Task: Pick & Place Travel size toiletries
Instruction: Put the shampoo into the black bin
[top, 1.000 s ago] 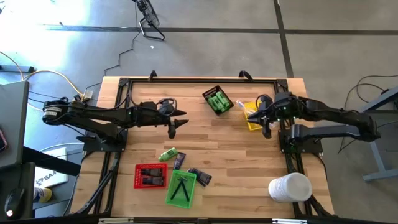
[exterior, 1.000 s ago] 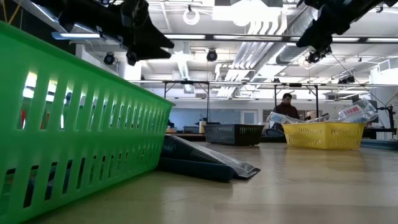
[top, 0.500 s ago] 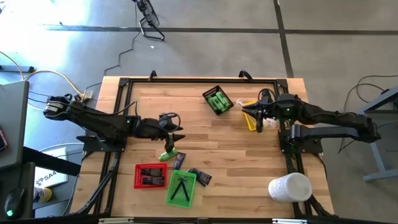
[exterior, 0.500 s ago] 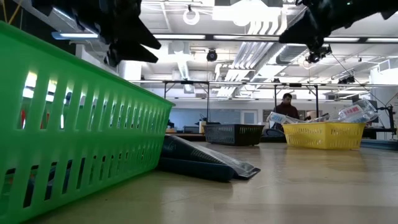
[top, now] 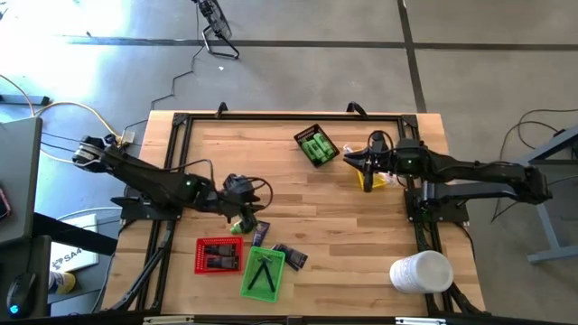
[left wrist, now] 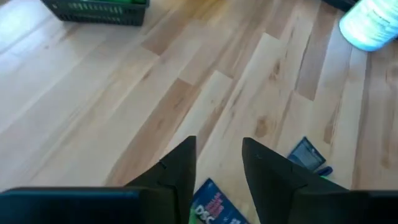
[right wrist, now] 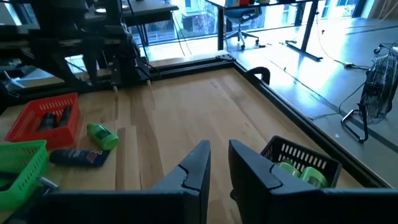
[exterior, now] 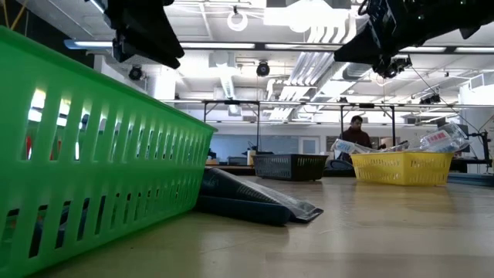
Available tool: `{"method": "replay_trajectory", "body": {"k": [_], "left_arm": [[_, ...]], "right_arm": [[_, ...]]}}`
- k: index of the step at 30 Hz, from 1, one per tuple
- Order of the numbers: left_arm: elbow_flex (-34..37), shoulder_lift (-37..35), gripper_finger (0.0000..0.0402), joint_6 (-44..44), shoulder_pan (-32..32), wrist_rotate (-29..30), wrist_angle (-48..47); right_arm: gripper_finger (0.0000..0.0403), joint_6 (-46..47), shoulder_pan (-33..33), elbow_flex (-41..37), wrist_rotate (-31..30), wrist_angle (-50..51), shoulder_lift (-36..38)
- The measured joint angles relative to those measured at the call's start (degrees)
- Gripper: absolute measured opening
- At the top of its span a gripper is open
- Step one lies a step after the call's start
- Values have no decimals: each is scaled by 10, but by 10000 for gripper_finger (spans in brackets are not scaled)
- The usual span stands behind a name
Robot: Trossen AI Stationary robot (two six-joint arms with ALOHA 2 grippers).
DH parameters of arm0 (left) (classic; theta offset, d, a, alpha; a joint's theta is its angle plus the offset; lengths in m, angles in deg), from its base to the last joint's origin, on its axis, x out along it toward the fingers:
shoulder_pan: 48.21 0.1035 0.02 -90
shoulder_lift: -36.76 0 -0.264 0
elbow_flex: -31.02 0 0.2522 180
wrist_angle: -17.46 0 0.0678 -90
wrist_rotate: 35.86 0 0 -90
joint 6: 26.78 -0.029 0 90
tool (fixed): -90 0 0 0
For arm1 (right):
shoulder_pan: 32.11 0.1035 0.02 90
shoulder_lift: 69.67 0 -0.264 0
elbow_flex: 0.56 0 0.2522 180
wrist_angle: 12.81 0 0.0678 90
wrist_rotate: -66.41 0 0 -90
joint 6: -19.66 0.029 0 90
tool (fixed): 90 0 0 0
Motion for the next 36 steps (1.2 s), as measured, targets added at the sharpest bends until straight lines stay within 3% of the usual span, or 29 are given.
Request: {"method": "replay_trajectory", "body": {"k": [5, 12, 19, 28, 36], "left_arm": [[-60, 57, 87, 13, -6, -2, -54], [-144, 127, 31, 74, -12, -41, -224], [-149, 141, 2, 148, -12, -107, -292], [-149, 148, 31, 132, -7, -183, -308], [-149, 148, 163, 138, -3, -184, -338]], "right_arm": [[50, 0, 0, 0, 0, -8, -14], [50, 0, 0, 0, 0, -30, -27], [50, -11, 0, 0, 0, -37, -28], [50, -16, 0, 0, 0, -37, -28], [50, -27, 0, 0, -2, -37, -28]]}}
